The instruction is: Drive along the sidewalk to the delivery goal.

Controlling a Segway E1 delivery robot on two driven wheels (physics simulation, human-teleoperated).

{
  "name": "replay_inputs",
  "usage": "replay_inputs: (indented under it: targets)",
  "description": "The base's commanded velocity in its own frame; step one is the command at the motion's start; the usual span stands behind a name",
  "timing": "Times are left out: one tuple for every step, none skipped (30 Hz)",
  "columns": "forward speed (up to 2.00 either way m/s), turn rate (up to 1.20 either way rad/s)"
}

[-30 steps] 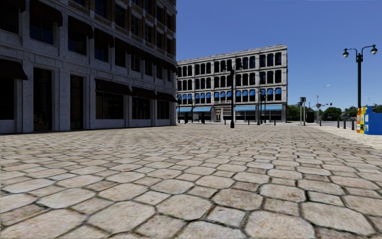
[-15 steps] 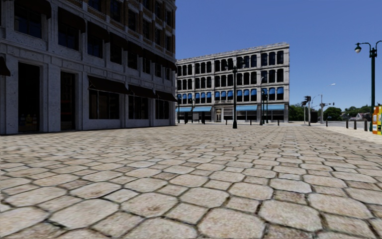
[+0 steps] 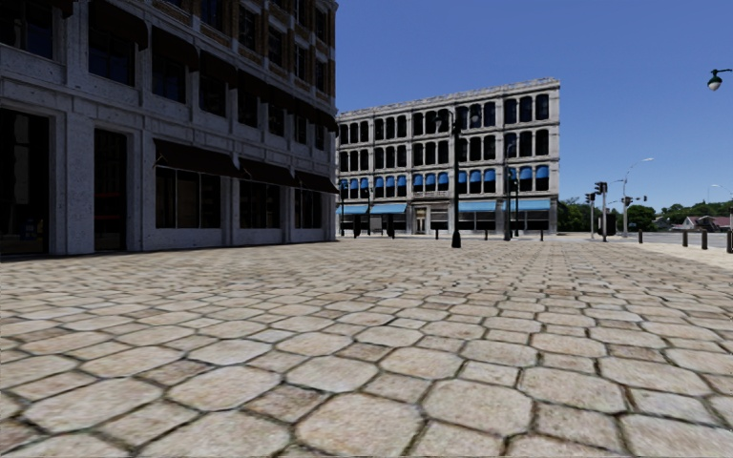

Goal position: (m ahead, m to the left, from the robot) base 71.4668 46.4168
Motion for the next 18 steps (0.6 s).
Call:
replay_inputs:
  targets:
    - [2.00, 0.00]
    - [2.00, 0.00]
    - [2.00, 0.00]
    - [2.00, 0.00]
    - [2.00, 0.00]
    - [2.00, 0.00]
    - [2.00, 0.00]
    - [2.00, 0.00]
    - [2.00, 0.00]
    - [2.00, 0.00]
    - [2.00, 0.00]
    - [2.00, 0.00]
    - [2.00, 0.00]
    - [2.00, 0.00]
    - [2.00, 0.00]
    - [2.00, 0.00]
    - [2.00, 0.00]
    - [2.00, 0.00]
